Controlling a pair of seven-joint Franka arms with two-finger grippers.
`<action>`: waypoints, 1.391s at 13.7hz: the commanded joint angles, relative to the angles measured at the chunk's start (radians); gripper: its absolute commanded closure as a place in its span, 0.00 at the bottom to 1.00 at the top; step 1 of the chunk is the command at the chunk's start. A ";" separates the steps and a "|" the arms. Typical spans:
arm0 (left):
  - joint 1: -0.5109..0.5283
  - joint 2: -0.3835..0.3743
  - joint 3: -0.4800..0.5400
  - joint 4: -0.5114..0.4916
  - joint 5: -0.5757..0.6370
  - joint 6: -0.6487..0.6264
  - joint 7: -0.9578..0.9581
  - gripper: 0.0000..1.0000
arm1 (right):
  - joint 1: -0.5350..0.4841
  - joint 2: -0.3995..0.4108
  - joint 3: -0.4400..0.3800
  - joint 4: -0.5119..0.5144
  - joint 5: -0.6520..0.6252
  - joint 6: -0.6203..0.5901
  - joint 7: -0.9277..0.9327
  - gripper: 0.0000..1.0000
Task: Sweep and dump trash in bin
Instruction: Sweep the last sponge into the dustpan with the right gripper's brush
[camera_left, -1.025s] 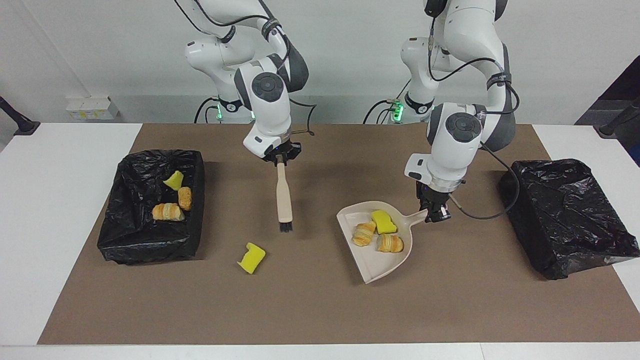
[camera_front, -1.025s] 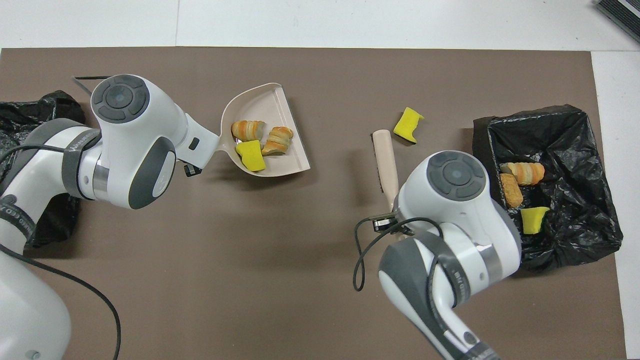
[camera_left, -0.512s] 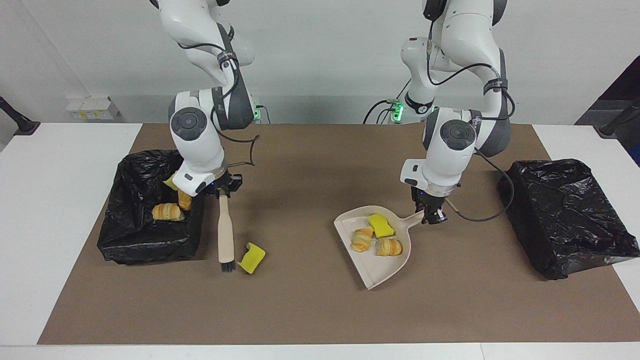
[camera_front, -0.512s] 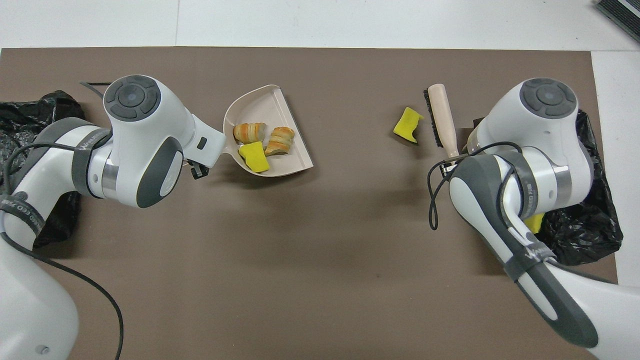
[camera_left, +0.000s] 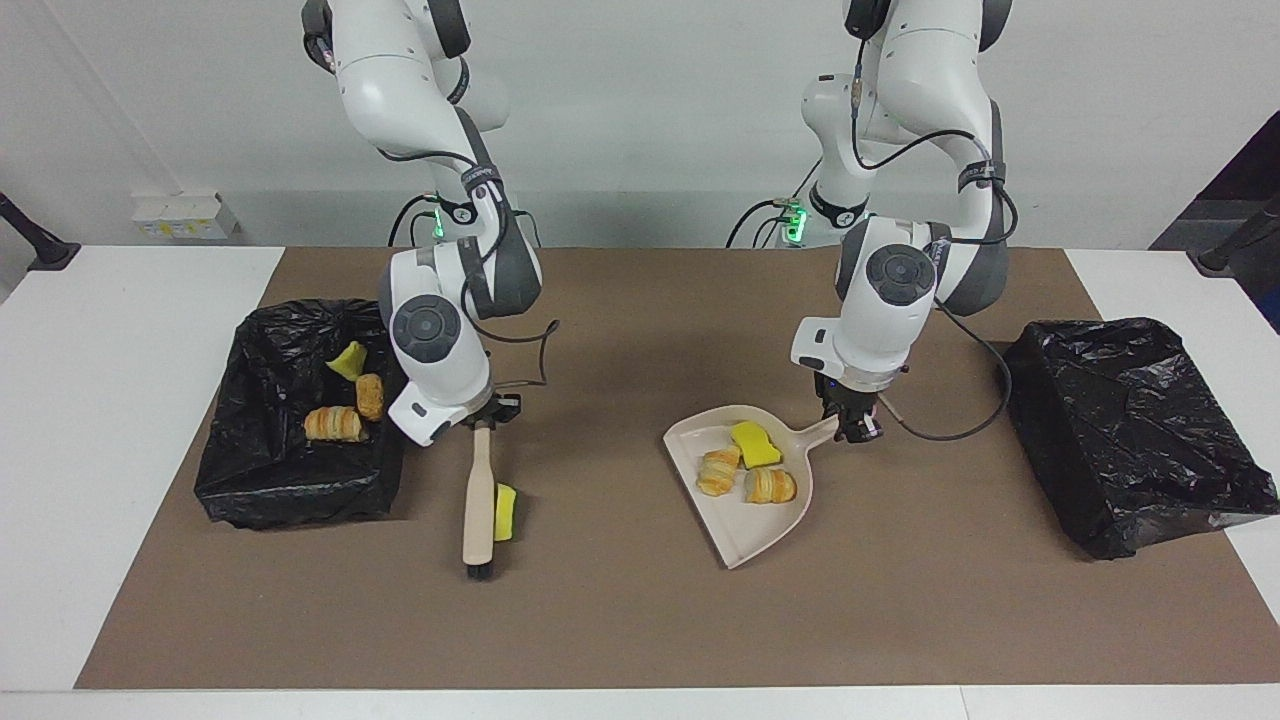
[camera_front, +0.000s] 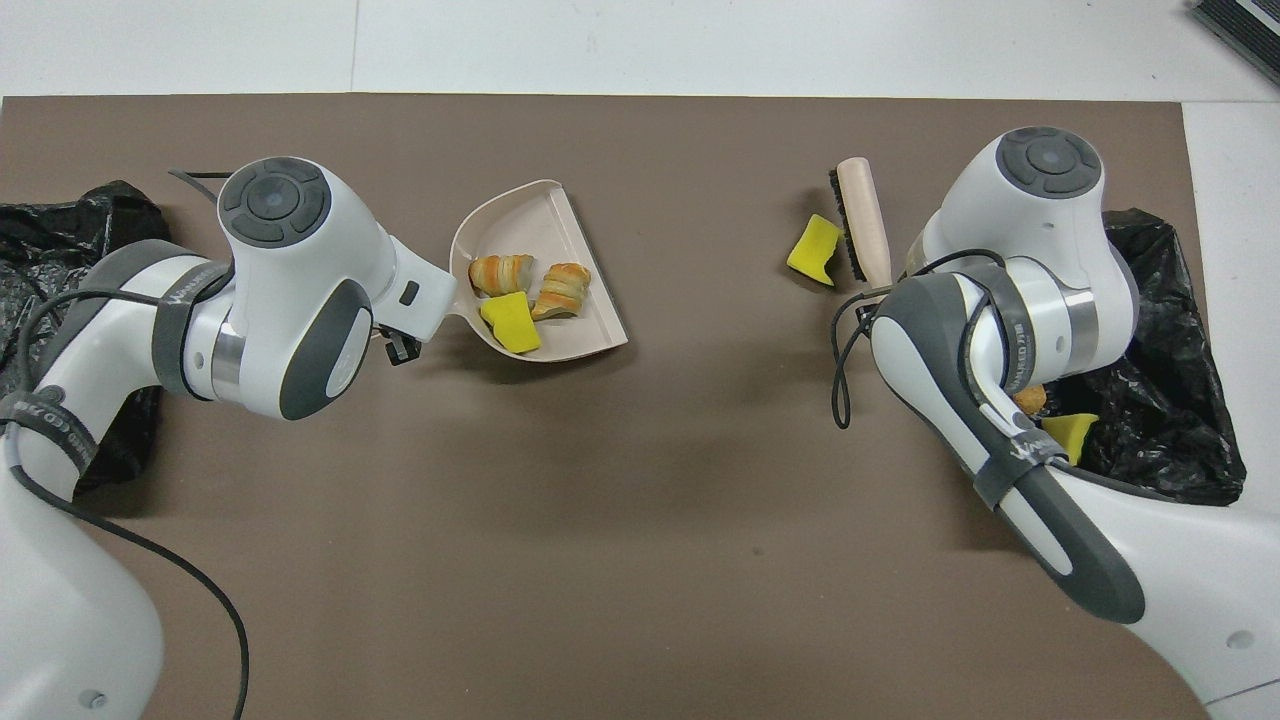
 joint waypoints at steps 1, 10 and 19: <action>-0.024 -0.065 0.008 -0.093 0.000 0.040 -0.018 1.00 | 0.100 -0.003 0.004 0.010 0.095 -0.015 0.123 1.00; -0.082 -0.084 0.008 -0.187 0.057 0.129 -0.015 1.00 | 0.442 -0.101 0.007 -0.048 0.291 -0.088 0.261 1.00; -0.037 -0.088 0.005 -0.213 0.043 0.175 0.114 1.00 | 0.372 -0.241 0.006 -0.047 0.291 -0.173 0.277 1.00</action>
